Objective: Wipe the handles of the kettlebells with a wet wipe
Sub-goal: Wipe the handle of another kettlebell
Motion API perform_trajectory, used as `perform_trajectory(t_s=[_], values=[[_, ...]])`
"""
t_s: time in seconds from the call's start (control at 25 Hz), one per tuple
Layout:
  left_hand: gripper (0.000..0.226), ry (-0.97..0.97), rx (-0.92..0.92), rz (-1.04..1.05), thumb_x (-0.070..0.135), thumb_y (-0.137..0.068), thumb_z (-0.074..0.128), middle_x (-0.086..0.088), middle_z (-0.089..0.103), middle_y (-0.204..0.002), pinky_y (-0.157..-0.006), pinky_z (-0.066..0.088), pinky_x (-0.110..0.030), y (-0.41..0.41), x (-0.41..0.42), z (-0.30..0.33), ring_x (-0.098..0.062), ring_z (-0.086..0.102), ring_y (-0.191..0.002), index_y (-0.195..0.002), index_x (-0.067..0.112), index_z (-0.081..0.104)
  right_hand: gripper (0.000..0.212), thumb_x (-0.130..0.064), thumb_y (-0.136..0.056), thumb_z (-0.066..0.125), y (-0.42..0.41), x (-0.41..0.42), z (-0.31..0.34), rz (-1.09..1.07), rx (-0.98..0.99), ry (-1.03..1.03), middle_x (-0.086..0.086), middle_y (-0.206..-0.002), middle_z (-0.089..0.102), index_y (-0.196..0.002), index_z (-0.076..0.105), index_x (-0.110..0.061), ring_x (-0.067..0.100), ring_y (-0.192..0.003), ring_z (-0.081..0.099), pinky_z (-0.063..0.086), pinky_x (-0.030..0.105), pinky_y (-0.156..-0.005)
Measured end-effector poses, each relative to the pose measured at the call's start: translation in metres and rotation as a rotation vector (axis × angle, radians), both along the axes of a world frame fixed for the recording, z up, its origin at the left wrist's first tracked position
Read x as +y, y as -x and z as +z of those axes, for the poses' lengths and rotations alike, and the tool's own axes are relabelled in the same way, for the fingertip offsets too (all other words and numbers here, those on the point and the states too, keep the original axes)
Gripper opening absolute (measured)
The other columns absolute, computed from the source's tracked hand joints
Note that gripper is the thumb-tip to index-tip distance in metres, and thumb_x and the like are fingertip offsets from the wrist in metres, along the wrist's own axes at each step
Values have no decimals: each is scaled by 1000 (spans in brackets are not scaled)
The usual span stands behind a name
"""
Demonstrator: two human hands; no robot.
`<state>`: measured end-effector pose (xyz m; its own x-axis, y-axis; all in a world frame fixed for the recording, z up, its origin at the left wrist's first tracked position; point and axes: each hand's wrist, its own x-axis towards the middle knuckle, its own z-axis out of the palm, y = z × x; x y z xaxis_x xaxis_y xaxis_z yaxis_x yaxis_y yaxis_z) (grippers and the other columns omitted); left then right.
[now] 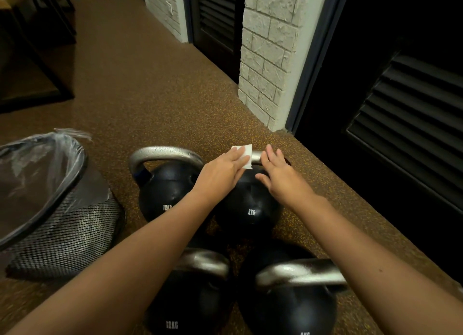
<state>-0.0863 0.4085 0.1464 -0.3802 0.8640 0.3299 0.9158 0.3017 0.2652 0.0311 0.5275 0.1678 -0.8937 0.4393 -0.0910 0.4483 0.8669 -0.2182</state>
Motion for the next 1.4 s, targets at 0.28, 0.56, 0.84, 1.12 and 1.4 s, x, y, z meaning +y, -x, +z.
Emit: perform_trajectory(t_s=[0.28, 0.56, 0.84, 1.12, 1.4], values=[[31, -19, -61, 95, 22, -91, 52, -9, 54, -134, -81, 54, -46, 0, 1, 1, -29, 58, -113, -118, 10, 62, 60, -33, -100, 33, -8, -5, 1, 13, 0, -55, 8, -158, -5, -149, 9, -8, 25, -146, -1, 11, 35, -117], [44, 33, 27, 82, 34, -90, 37, -11, 59, -127, -73, 55, -47, 1, -6, 2, -34, 64, -102, -113, 8, 65, 58, -31, -100, 33, -8, -1, 3, 32, -21, -55, 6, -158, -1, -149, 12, -9, 25, -146, 3, 12, 37, -116], [25, 17, -1, 86, 13, -89, 55, -15, 59, -125, -101, 37, -50, -5, 4, 4, -30, 58, -114, -110, 3, 64, 57, -32, -100, 33, -5, -2, 2, 19, -27, -55, 6, -158, -1, -149, 13, -8, 27, -146, 3, 11, 37, -117], [24, 27, 31, 63, 9, -88, 55, -17, 59, -124, -100, 40, -43, -13, 12, 5, -30, 57, -113, -109, 1, 64, 56, -32, -100, 32, -1, -3, 4, 7, -32, -52, 9, -158, 4, -148, 17, -8, 30, -145, 6, 13, 39, -116], [33, 60, -164, -15, 15, -94, 49, -8, 51, -137, -112, 26, -33, 14, 10, 15, -20, 41, -132, -125, 8, 57, 57, -32, -99, 35, -2, -2, 3, -7, -13, -28, 6, -158, 3, -148, 17, -10, 29, -145, 7, 14, 40, -116]])
